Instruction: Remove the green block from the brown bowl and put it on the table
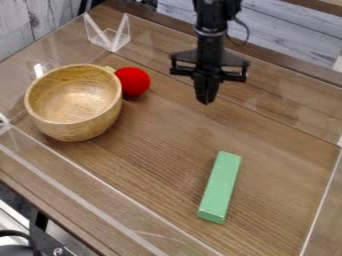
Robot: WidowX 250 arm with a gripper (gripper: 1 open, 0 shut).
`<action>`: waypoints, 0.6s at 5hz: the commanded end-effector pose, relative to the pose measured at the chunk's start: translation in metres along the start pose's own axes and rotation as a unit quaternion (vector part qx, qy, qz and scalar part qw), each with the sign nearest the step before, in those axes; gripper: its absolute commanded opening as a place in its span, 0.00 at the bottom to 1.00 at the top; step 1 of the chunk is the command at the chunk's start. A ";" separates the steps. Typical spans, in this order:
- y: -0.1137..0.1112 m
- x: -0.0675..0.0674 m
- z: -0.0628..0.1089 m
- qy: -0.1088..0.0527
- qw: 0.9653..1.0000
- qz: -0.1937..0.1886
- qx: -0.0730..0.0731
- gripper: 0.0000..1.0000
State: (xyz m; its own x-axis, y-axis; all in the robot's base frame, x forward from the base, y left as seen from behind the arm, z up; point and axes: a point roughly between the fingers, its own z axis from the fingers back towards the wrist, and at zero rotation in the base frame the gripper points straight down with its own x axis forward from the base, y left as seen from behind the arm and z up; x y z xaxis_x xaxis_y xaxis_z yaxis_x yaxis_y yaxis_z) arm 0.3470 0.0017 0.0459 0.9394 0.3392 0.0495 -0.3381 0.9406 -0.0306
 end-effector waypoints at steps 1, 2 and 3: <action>-0.011 0.009 0.005 -0.026 1.000 -0.005 -0.008 1.00; -0.011 0.008 0.012 -0.024 0.999 -0.036 -0.017 1.00; -0.009 0.007 0.026 -0.030 0.997 -0.065 -0.028 1.00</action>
State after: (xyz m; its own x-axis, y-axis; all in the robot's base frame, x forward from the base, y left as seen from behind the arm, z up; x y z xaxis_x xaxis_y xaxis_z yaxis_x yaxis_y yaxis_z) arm 0.3443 -0.0056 0.0438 0.9761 0.2158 0.0251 -0.2142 0.9752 -0.0550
